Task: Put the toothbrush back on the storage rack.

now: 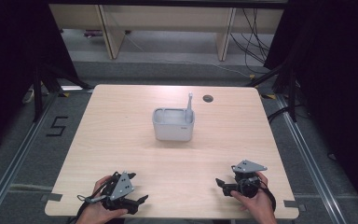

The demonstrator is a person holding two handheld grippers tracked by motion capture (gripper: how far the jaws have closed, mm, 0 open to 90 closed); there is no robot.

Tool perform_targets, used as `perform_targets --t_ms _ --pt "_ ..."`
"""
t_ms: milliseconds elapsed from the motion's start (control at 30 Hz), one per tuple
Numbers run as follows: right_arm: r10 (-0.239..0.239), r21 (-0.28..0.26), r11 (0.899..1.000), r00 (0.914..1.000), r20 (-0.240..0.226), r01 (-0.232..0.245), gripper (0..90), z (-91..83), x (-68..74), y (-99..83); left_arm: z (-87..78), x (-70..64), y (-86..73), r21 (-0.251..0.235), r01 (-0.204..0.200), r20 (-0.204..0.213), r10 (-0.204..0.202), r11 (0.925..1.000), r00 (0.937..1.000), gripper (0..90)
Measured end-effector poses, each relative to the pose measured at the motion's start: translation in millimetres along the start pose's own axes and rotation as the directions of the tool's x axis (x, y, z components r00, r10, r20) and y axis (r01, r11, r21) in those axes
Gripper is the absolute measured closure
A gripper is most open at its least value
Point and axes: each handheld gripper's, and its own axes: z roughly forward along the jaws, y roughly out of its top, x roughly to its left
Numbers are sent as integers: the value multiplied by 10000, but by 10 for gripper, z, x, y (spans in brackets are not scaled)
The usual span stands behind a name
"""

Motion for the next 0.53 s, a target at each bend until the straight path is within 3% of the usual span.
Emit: perform_targets --t_ms 533 --pt "-145 -53 9999 9999 20 145 200 1 -6 2 -10 24 -4 -8 -17 -98 17 10000 10000 155"
